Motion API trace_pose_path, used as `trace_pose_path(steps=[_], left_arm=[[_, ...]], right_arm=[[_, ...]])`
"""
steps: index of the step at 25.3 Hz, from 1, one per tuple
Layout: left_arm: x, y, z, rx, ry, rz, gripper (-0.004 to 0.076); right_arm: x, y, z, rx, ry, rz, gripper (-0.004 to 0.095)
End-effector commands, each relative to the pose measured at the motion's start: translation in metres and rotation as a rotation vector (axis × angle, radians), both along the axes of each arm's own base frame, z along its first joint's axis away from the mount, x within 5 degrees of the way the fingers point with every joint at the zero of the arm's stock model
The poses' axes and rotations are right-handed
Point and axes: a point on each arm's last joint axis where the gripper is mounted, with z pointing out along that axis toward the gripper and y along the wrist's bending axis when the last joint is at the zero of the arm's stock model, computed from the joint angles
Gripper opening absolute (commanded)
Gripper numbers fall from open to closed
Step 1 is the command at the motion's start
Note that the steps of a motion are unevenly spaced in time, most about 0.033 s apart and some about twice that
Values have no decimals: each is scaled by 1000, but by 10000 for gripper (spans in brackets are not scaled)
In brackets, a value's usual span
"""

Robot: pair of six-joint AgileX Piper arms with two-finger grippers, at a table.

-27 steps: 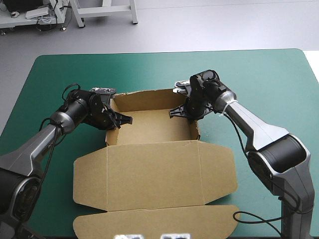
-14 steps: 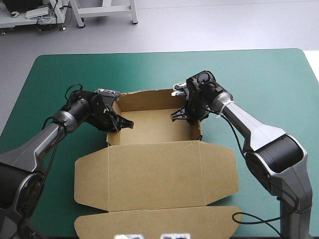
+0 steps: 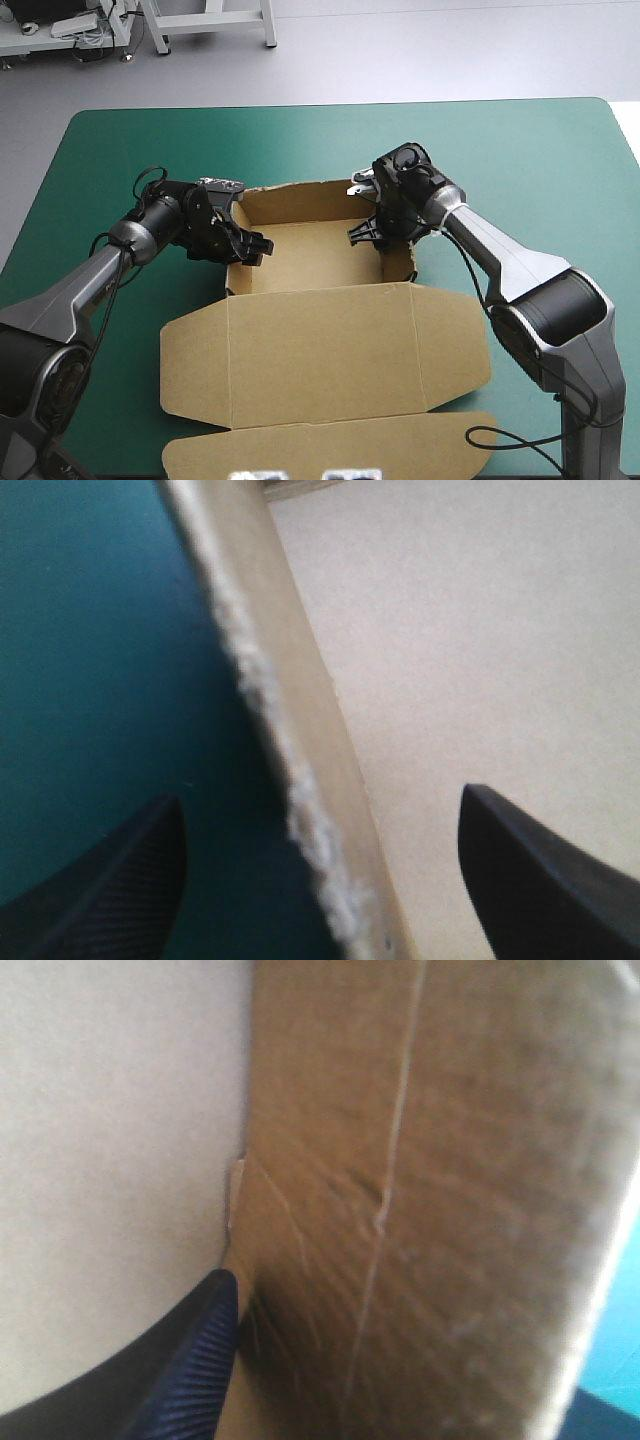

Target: Fold the box

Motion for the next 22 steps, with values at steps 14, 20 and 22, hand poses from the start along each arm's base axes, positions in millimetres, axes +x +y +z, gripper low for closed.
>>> trace_pose_path(steps=[14, 20, 22], left_arm=[[12, -16, 55, -188, -171, 54, 547], [17, -17, 79, -200, -232, 39, 547], [17, -17, 92, -192, -258, 23, 547]], right_arm=[[8, -28, 89, 219, -180, -164, 489], [6, -46, 120, 260, -260, -171, 488], [0, -51, 136, 239, -316, -129, 488]])
